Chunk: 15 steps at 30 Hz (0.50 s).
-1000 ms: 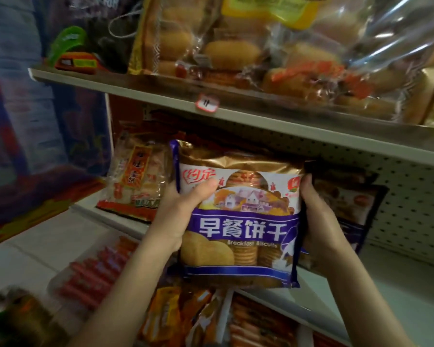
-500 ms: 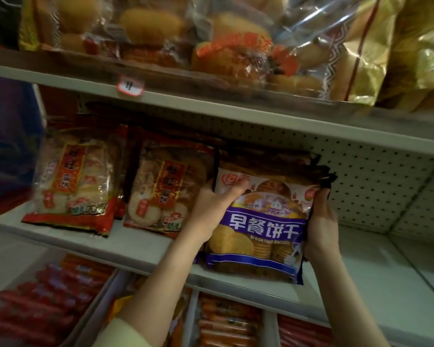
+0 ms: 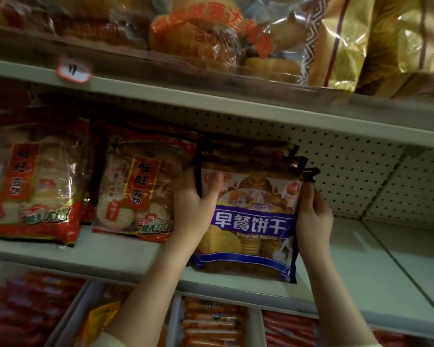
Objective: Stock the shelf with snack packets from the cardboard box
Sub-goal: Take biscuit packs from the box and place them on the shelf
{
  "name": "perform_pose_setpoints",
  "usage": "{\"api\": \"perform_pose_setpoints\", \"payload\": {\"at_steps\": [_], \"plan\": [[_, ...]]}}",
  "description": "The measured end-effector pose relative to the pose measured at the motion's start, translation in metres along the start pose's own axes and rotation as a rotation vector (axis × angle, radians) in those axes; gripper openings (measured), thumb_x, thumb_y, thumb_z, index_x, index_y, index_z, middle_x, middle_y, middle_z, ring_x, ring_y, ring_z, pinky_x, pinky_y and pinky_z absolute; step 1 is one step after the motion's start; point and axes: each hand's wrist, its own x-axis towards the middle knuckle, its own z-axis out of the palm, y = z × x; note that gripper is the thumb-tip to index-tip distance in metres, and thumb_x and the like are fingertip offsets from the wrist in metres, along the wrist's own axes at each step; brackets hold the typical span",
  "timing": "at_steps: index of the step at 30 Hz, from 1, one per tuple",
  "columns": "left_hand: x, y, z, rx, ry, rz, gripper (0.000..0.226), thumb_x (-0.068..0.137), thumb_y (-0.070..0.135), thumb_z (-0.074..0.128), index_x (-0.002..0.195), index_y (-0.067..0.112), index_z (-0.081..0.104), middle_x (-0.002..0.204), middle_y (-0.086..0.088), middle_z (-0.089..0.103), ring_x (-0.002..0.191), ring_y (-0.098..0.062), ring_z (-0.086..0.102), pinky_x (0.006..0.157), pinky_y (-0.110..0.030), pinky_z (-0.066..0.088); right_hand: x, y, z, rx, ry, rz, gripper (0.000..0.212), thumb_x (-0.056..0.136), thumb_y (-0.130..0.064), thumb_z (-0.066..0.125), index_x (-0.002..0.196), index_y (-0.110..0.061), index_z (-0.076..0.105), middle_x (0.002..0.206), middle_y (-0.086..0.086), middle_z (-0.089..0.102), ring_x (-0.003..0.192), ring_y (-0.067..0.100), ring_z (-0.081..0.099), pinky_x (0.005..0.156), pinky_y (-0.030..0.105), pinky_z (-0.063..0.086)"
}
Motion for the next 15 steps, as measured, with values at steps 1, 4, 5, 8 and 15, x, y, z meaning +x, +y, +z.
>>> {"api": "perform_pose_setpoints", "payload": {"at_steps": [1, 4, 5, 8, 15], "plan": [[0.001, -0.003, -0.001, 0.051, -0.009, 0.030, 0.060, 0.085, 0.068, 0.038, 0.121, 0.022, 0.048, 0.111, 0.000, 0.061, 0.101, -0.014, 0.060, 0.086, -0.031, 0.051, -0.001, -0.001, 0.002, -0.031, 0.022, -0.035, 0.029, 0.101, -0.035, 0.040, 0.090, -0.014, 0.057, 0.082, -0.001, 0.064, 0.072, 0.005, 0.062, 0.060, 0.021, 0.043], [-0.002, -0.009, -0.002, 0.100, -0.076, 0.071, 0.071, 0.085, 0.074, 0.028, 0.126, 0.018, 0.043, 0.113, -0.003, 0.059, 0.100, -0.013, 0.059, 0.085, -0.031, 0.052, -0.007, -0.001, 0.012, -0.182, 0.139, -0.202, 0.039, 0.097, -0.036, 0.037, 0.123, -0.009, 0.049, 0.117, 0.011, 0.056, 0.107, 0.017, 0.048, 0.083, 0.025, 0.034], [-0.004, -0.010, -0.003, 0.106, -0.082, 0.068, 0.074, 0.084, 0.075, 0.026, 0.127, 0.017, 0.043, 0.112, -0.004, 0.060, 0.099, -0.014, 0.060, 0.083, -0.032, 0.053, -0.011, -0.002, 0.015, -0.239, 0.181, -0.261, 0.047, 0.095, -0.037, 0.037, 0.131, -0.008, 0.044, 0.126, 0.014, 0.051, 0.114, 0.018, 0.042, 0.093, 0.029, 0.031], [-0.005, 0.000, -0.006, 0.190, -0.024, 0.101, 0.074, 0.086, 0.067, 0.033, 0.132, 0.010, 0.041, 0.118, -0.008, 0.058, 0.105, -0.018, 0.058, 0.087, -0.025, 0.050, -0.022, -0.010, 0.021, -0.408, 0.263, -0.424, 0.058, 0.091, -0.035, 0.040, 0.142, -0.007, 0.033, 0.141, 0.017, 0.041, 0.124, 0.023, 0.034, 0.102, 0.035, 0.021], [-0.012, 0.015, -0.024, 0.513, 0.100, 0.354, 0.056, 0.088, 0.035, 0.048, 0.135, 0.007, 0.037, 0.135, -0.021, 0.045, 0.123, -0.030, 0.043, 0.102, -0.035, 0.037, -0.056, -0.029, 0.051, -0.487, -0.025, -0.784, 0.047, 0.088, -0.024, 0.050, 0.133, -0.013, 0.046, 0.137, 0.010, 0.049, 0.128, 0.024, 0.039, 0.105, 0.047, 0.028]]}}
